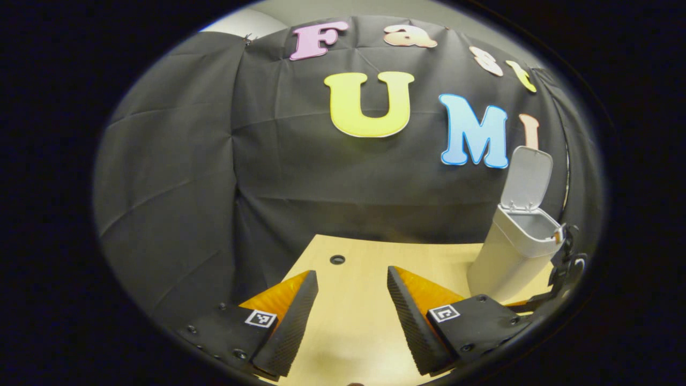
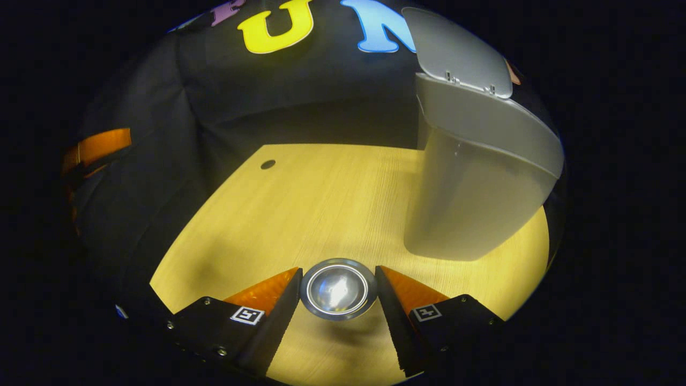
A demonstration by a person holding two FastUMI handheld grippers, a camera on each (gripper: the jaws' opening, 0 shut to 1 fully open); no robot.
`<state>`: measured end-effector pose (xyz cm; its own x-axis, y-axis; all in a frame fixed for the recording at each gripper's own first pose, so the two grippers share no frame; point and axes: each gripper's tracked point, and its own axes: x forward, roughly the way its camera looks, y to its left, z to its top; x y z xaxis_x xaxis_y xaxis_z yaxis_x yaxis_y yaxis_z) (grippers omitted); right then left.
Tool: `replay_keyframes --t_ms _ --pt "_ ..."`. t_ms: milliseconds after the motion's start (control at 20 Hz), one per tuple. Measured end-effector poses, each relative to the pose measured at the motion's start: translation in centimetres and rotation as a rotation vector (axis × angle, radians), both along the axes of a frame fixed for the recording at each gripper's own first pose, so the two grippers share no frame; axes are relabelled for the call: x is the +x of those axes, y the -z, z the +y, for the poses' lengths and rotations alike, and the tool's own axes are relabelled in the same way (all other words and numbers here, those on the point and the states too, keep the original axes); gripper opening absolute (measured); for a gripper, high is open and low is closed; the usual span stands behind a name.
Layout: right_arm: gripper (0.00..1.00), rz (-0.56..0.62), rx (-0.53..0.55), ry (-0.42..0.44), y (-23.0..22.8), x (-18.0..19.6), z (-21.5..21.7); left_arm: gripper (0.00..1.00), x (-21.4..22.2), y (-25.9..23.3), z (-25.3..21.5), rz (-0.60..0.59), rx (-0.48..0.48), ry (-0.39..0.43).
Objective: Press the lid of the desktop garbage bin to open it, pick up the crumpled paper on the desktop and throw it into the bin, then pick up the pop can on the desktop and drop it into the bin, and finally close the garbage bin lid.
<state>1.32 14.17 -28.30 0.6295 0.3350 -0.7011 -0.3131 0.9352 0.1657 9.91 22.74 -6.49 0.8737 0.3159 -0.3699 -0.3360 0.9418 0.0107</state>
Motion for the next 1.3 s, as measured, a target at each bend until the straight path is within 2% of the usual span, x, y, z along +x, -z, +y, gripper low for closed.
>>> replay_keyframes --t_ms 100,150,450,750,900,1300 --pt "0.85 -0.062 0.032 0.006 -3.1 1.3 0.4 0.88 0.4 -0.2 -0.7 -0.004 0.001 0.015" --pt "0.85 -0.098 0.046 0.008 -4.5 2.2 0.4 1.00 0.5 -0.3 -1.0 -0.005 0.000 0.021" --pt "0.84 -0.319 0.152 0.015 -15.2 5.5 0.9 1.00 0.9 -0.3 -2.1 -0.004 0.001 0.039" --pt "0.84 -0.566 0.165 0.101 -23.7 8.3 -2.6 1.00 0.6 -0.4 -2.4 -0.003 0.001 0.035" --pt "0.84 -0.627 0.143 0.156 -25.4 9.5 -5.2 1.00 0.7 -0.4 -2.5 -0.004 0.002 0.033" --pt "0.84 -0.629 0.083 0.242 -24.6 11.4 -10.1 1.00 1.3 0.5 -3.4 0.009 -0.008 0.048"
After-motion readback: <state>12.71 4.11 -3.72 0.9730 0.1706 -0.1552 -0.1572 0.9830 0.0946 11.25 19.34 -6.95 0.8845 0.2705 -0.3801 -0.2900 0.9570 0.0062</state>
